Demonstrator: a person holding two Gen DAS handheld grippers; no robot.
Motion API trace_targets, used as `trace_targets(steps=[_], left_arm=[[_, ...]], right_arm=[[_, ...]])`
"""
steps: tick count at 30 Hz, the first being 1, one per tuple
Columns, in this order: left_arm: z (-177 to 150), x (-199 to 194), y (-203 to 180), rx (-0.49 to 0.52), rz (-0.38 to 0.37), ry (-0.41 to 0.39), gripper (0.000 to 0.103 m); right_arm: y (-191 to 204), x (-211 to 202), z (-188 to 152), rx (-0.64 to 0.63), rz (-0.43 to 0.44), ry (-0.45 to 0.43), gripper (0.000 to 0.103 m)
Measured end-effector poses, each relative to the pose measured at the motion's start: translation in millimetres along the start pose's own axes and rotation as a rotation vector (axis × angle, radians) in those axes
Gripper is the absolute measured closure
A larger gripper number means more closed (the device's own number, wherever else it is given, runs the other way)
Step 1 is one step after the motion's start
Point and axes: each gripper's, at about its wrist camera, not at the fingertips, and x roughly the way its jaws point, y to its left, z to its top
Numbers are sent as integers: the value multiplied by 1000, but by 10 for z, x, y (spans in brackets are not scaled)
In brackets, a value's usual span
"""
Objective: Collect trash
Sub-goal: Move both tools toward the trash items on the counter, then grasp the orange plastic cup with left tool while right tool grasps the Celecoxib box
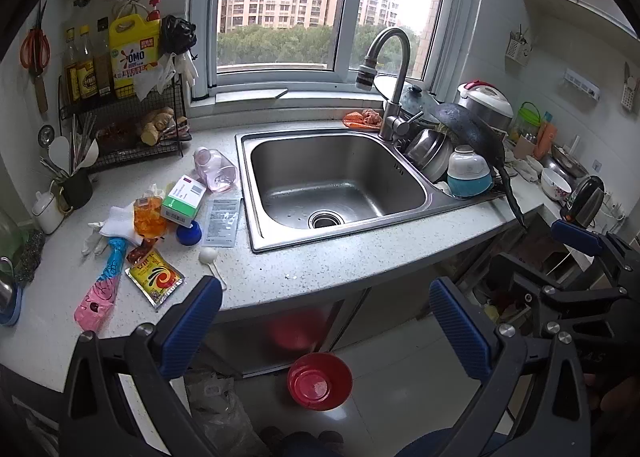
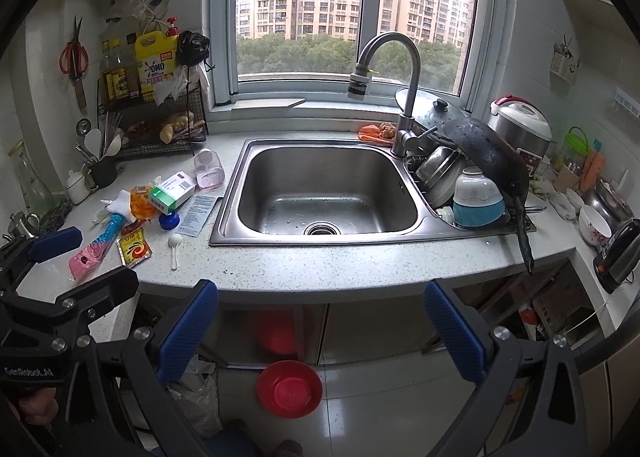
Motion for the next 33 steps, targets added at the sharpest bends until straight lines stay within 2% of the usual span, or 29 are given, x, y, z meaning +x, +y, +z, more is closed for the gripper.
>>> trace_targets(steps=[14, 20, 25, 28, 33], left_arm=[[138, 124, 102, -18, -9, 25, 0], [227, 281, 266, -19, -1, 55, 0], [385, 415, 563, -59, 25, 58, 0], [504, 540, 857, -110, 74, 59, 0], [706, 793, 1446, -207, 131, 108, 0]], right_arm=[[-13, 121, 145, -20, 22, 37, 0], [18, 370, 246, 8, 90, 93, 0], [177, 628, 447, 4, 167, 138, 0], [353, 829, 603, -44, 192, 143, 0], [652, 1254, 839, -105, 237, 184, 0]])
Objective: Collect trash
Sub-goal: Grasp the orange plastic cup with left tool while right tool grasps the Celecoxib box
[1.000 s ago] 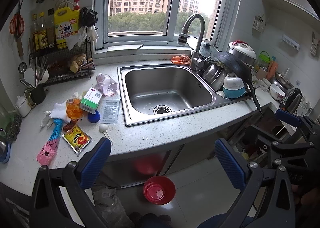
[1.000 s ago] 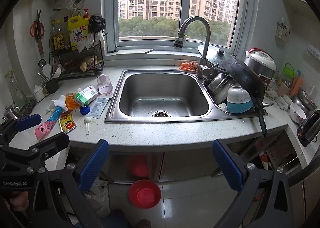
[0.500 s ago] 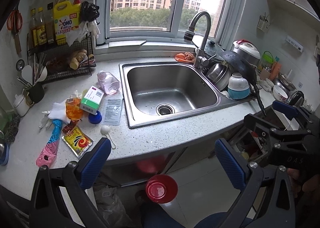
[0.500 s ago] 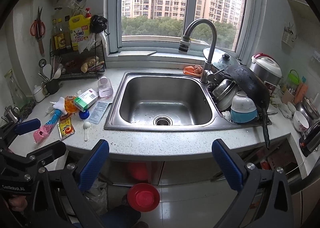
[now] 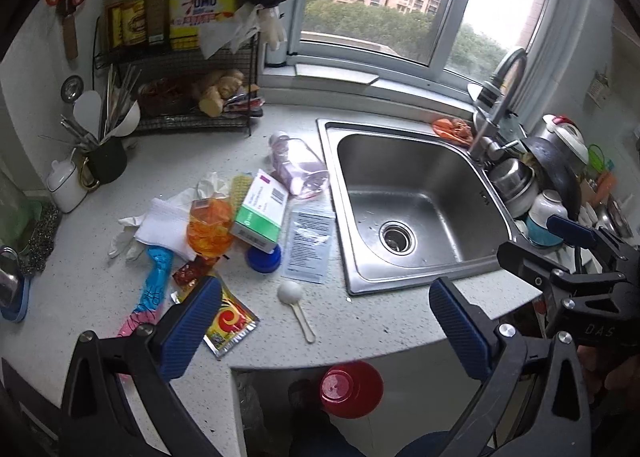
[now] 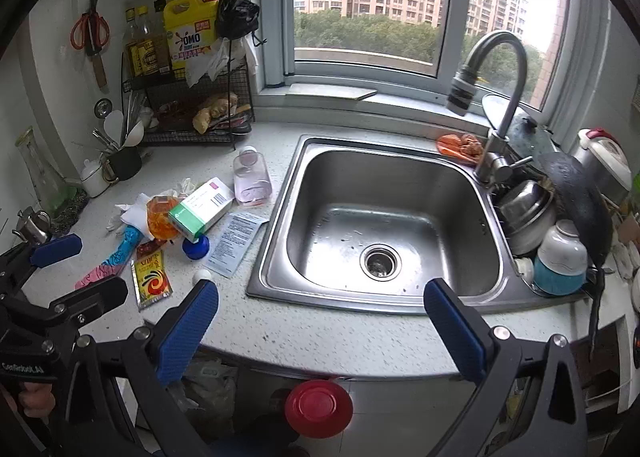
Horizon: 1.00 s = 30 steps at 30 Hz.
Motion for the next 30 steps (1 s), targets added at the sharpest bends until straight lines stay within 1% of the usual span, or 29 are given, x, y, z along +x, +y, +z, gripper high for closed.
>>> trace_targets(steps=[3, 5, 9, 13, 15, 20, 22, 25, 30], left_arm=[[165, 157, 275, -14, 37, 29, 0], [254, 273, 473, -16, 56, 51, 0], [373, 533, 846, -25, 93, 111, 0], [474, 764, 1158, -37, 90, 160, 0], [521, 914, 1271, -19, 90, 201, 0], [608, 1205, 1440, 21, 75, 272, 0], [620, 1289, 1467, 40, 75, 295, 0], [613, 1420, 1527, 48, 59, 321, 0], [592, 1548, 1610, 43, 51, 354, 0]], right_arm=[[144, 229, 224, -30, 34, 15, 0], [228, 401, 351, -37, 67, 48, 0], [384, 753, 592, 13, 173, 133, 0], [553, 1102, 717, 26, 191, 214, 0], [616, 1276, 749, 39, 203, 258, 0], [773, 1755, 817, 109, 241, 391, 1], [818, 1893, 821, 119, 238, 430, 6], [852, 2057, 836, 136, 236, 475, 9], [921, 2288, 863, 149, 228, 521, 9]])
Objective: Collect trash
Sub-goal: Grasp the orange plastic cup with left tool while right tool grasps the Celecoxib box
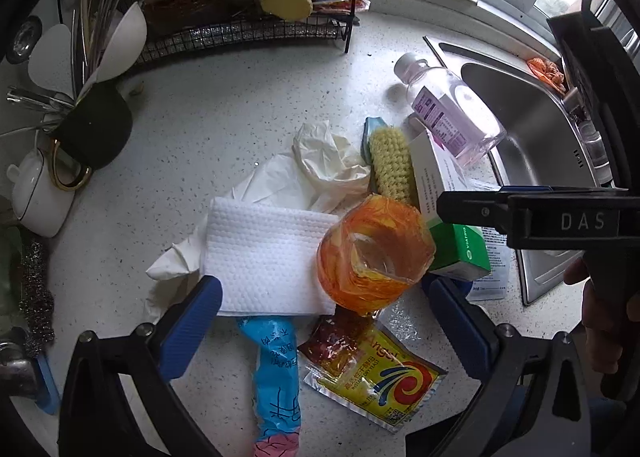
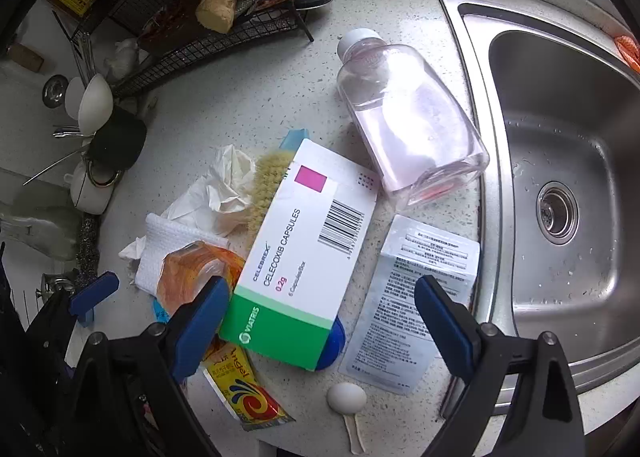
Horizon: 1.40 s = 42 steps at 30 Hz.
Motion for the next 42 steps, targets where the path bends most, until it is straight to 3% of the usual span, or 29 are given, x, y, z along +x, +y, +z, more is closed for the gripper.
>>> trace_targets(steps=[6, 9, 11, 19, 24, 31, 33, 35, 39, 42], left_arm=[[21, 68, 45, -1, -13, 3, 0], [20, 93, 54, 3, -21, 7, 0], [20, 96, 42, 6, -22, 7, 0], [18, 0, 55, 13, -57, -14, 0], [64, -122, -60, 96, -84, -29, 0], [240, -102, -336, 240, -104, -37, 15], [280, -34, -426, 290, -103, -21, 16], [308, 79, -496, 316, -91, 8, 26], [311, 297, -542, 340, -56, 63, 29], [259, 407, -557, 351, -57, 90, 48]], right_arm=[[67, 240, 103, 1, -1, 46, 13], [85, 329, 138, 16, 6, 63, 21], [83, 336, 131, 12, 16, 68, 38], [16, 6, -6, -28, -13, -3, 39], [-37, -286, -35, -64, -54, -60, 39], [-201, -462, -145, -48, -61, -83, 39], [-267, -487, -193, -37, -64, -84, 39], [-285, -479, -233, -21, -70, -83, 39], [-364, -473, -282, -5, -81, -81, 39], [-372, -433, -294, 10, -83, -67, 39]])
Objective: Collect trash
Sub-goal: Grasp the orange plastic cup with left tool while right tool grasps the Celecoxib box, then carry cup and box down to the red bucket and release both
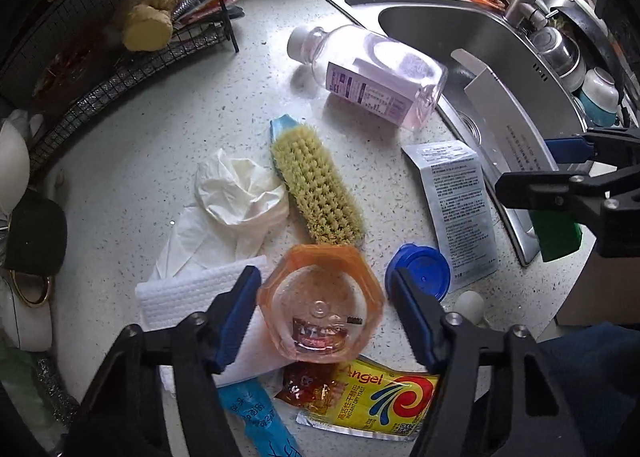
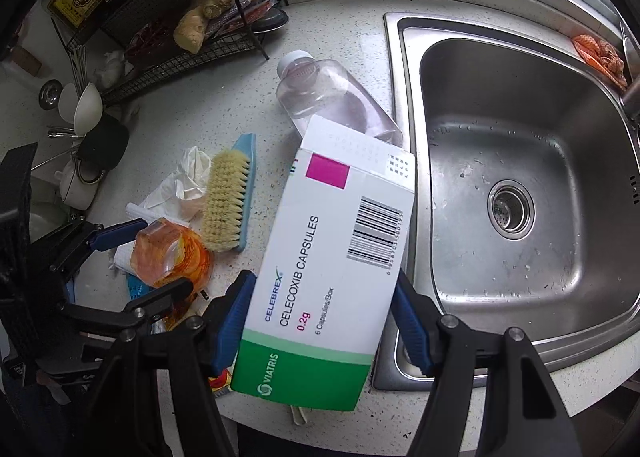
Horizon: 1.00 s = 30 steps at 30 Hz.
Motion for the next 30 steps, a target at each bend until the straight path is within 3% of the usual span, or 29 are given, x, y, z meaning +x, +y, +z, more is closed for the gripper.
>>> trace_targets(steps=[9, 14, 20, 30], left_arm=[[-87, -18, -188, 62, 26, -16, 55], [-96, -137, -171, 18, 56, -23, 55], [-128, -503, -229, -55, 76, -85, 55], [-228, -986, -727, -118, 83, -168, 55]], right_arm=[[13, 52, -28, -3, 10, 8, 39], [-27, -22, -63, -10, 27, -1, 39], [-66, -168, -146, -37, 53, -29, 39], [-113, -606, -394, -129, 87, -122, 39]])
